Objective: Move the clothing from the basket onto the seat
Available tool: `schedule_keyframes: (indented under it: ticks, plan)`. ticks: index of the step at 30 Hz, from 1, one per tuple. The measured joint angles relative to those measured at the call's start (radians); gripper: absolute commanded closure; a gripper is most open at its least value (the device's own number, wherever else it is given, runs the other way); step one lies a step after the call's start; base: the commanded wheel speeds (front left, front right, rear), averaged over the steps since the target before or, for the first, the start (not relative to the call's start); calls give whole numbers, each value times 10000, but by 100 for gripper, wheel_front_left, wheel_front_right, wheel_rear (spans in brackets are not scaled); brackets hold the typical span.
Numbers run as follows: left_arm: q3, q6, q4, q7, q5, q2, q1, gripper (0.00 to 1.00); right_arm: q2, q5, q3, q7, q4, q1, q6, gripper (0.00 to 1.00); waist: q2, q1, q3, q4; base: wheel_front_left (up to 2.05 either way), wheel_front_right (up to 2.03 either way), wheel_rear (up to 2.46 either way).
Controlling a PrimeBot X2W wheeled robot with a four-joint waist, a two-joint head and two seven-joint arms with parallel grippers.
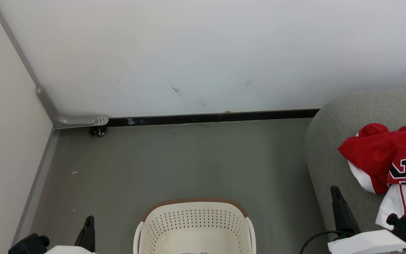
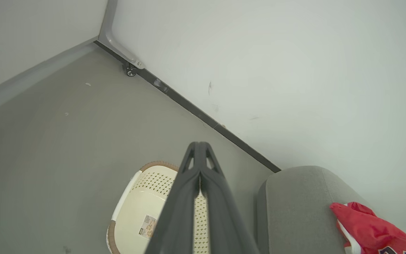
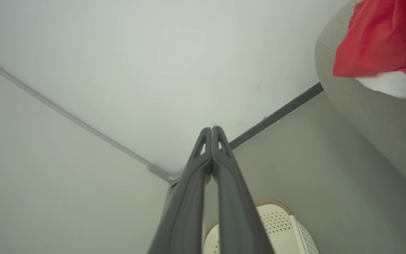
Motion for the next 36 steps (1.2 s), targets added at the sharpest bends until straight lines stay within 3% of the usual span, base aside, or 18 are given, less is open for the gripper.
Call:
schedule_keyframes:
  ticks: [6, 22, 36]
  plan:
    - [194, -180, -2, 150, -614, -132, -93, 100, -36, 740, -69, 171, -15, -19, 0, 100, 0, -12, 17, 18, 0, 0, 0]
    - [775, -780, 6, 671, -2307, -462, -357, 100, -111, 2861, -343, 579, -58, -287, 0, 100, 0, -130, 181, 66, 0, 0, 0]
    - [1241, -1323, 50, 1032, -3795, -713, -567, 100, -161, 4627, -581, 830, -107, -444, 0, 100, 0, -161, 310, 106, 0, 0, 0]
